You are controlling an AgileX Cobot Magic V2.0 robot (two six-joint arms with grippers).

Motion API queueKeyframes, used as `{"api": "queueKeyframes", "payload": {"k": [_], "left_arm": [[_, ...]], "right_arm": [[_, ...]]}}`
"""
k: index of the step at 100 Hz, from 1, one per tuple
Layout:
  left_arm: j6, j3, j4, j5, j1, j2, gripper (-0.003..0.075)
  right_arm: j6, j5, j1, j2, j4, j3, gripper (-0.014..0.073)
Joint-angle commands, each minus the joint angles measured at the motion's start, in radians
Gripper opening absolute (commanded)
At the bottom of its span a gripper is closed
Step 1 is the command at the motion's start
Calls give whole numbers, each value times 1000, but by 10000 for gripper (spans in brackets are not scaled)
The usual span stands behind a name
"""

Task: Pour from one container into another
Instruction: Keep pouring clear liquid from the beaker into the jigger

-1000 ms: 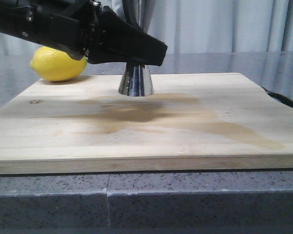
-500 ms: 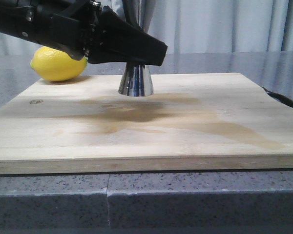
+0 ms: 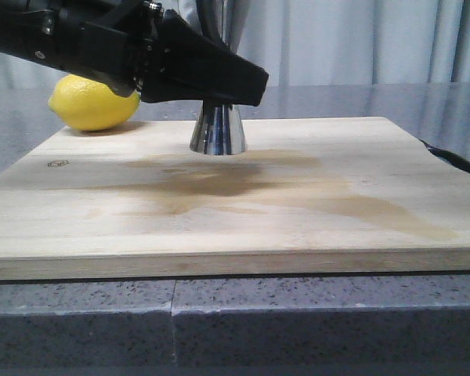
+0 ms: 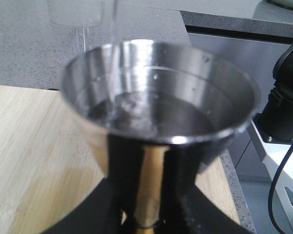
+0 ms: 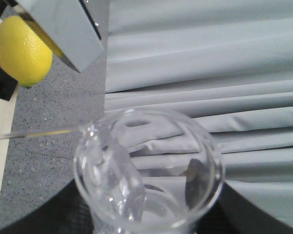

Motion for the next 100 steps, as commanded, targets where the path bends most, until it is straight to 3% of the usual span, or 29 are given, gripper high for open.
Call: {"api": "queueKeyframes", "payload": {"k": [1, 100], "left_arm": [[-6, -28, -78, 89, -10, -50, -19], [-6, -28, -78, 89, -10, -50, -19]], "right_arm": [[-3, -6, 1, -23, -13, -41, 204], [-3, 2, 1, -23, -47, -41, 204]]}}
